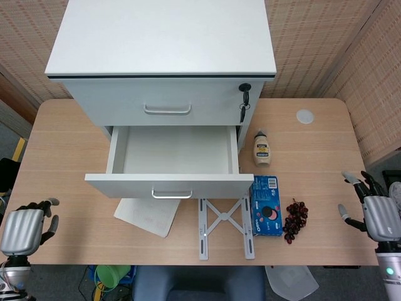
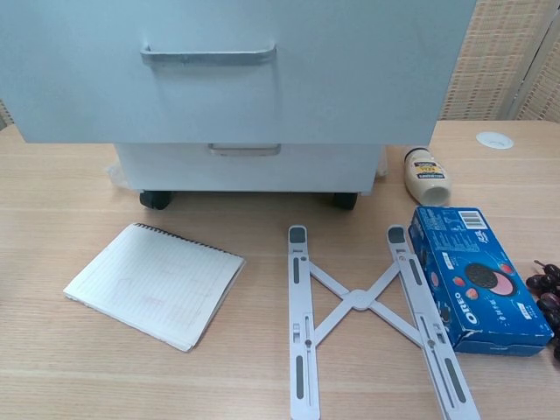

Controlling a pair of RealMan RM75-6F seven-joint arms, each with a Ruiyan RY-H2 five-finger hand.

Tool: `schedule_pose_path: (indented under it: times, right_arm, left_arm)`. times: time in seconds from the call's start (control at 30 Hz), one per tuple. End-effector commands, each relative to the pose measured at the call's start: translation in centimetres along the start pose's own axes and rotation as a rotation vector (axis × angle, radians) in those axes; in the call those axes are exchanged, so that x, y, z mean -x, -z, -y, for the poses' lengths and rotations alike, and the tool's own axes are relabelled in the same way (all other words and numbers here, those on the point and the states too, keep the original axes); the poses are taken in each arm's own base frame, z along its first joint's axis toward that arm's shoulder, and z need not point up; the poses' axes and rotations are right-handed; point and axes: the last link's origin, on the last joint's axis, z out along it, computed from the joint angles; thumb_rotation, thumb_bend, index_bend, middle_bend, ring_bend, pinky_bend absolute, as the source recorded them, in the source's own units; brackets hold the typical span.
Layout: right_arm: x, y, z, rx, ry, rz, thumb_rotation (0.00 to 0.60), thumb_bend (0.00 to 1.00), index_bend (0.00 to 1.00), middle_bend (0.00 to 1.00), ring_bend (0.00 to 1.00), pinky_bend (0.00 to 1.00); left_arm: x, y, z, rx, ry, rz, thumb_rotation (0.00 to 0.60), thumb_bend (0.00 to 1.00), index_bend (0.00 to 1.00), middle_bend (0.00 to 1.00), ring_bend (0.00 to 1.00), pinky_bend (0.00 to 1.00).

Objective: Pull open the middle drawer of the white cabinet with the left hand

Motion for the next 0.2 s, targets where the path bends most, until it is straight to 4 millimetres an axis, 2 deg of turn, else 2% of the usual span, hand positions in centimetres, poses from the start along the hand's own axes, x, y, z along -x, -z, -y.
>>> schedule_pose_path:
  times: [0.03, 0.2]
  right_arm:
    - [-0.02, 0.09, -0.02, 0.001, 0.000, -0.001, 0.600, 0.33, 0.14, 0.24, 0.13, 0.16]
    - [0.01, 0.27, -0.05, 0.002, -0.004, -0.005, 0.600, 0.33, 0.14, 0.24, 0.13, 0.16]
  left_arm:
    - [0.39, 0.21, -0.16, 0.004, 0.018, -0.008, 0.600, 0.30, 0.17, 0.29, 0.27, 0.32]
    - [0.41, 0.12, -0.66, 0.032, 0.031, -0.055, 0.600, 0.30, 0.14, 0.23, 0.22, 0.25]
